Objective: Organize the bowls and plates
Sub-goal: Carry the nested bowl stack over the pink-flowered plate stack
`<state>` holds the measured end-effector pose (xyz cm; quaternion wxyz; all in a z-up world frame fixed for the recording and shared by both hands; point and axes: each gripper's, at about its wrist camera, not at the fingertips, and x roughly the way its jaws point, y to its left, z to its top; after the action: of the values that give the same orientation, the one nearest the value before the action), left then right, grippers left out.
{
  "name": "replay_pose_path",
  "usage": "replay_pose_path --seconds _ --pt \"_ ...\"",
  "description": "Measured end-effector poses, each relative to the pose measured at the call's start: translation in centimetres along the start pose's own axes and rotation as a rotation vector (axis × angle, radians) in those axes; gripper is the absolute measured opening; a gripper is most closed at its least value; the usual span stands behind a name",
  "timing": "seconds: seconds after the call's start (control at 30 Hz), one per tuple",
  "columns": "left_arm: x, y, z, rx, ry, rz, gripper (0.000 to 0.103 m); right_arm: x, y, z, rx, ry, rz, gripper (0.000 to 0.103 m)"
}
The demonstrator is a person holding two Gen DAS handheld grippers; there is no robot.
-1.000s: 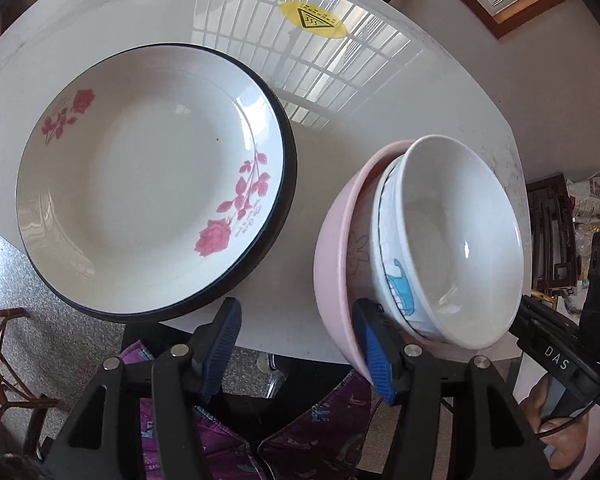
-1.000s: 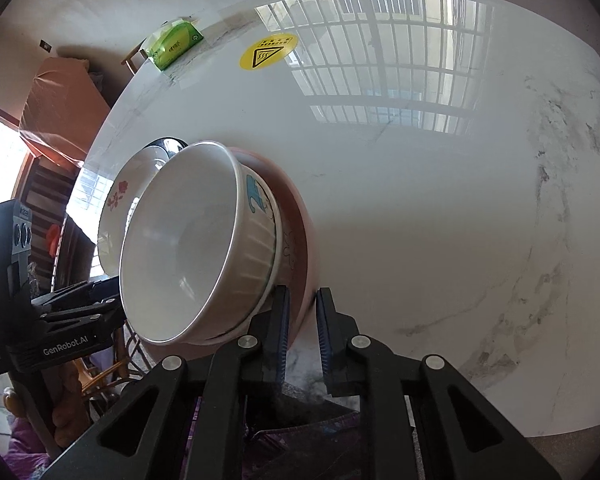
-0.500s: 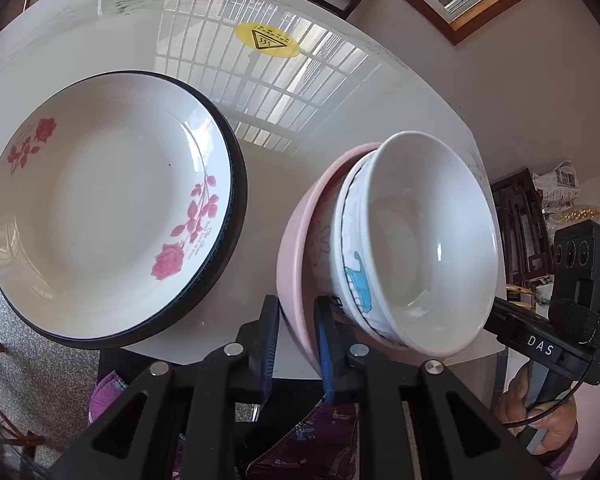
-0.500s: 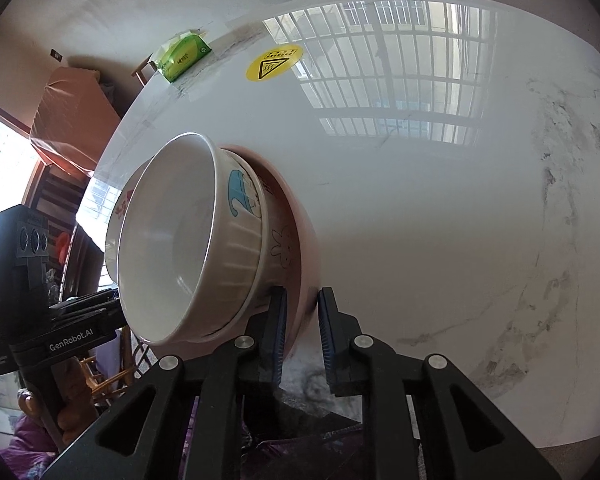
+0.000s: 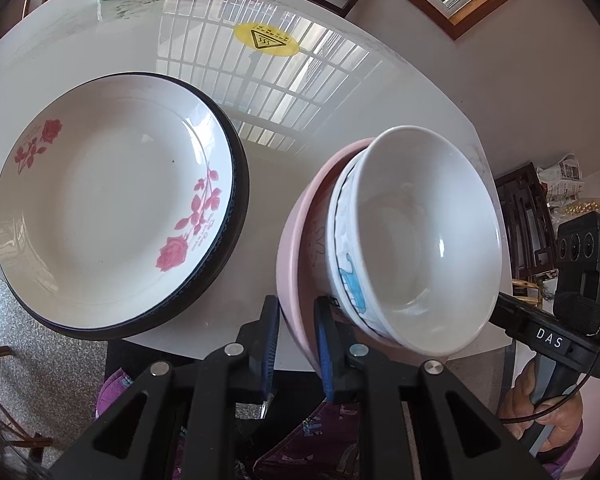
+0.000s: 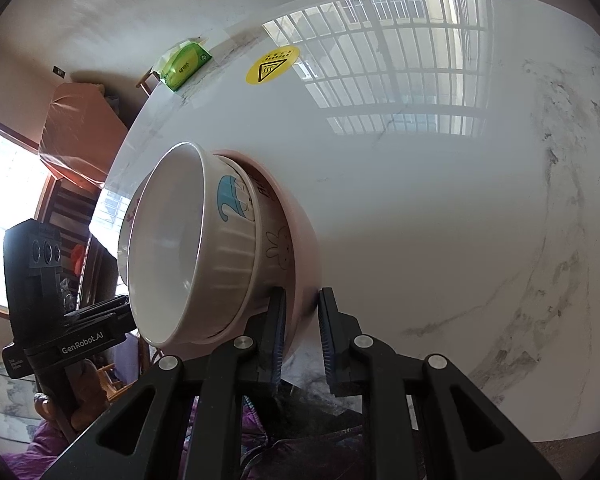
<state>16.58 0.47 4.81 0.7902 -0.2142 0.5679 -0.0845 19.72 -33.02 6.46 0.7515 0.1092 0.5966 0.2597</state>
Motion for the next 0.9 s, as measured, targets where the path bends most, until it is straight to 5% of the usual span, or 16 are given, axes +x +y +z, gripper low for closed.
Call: replay_pose_path --seconds 0.9 --pt "-6.1 0.9 -1.3 -0.021 -0.136 0.061 0.017 -0.6 5.1 1.1 -0.060 -0.013 0.073 0.017"
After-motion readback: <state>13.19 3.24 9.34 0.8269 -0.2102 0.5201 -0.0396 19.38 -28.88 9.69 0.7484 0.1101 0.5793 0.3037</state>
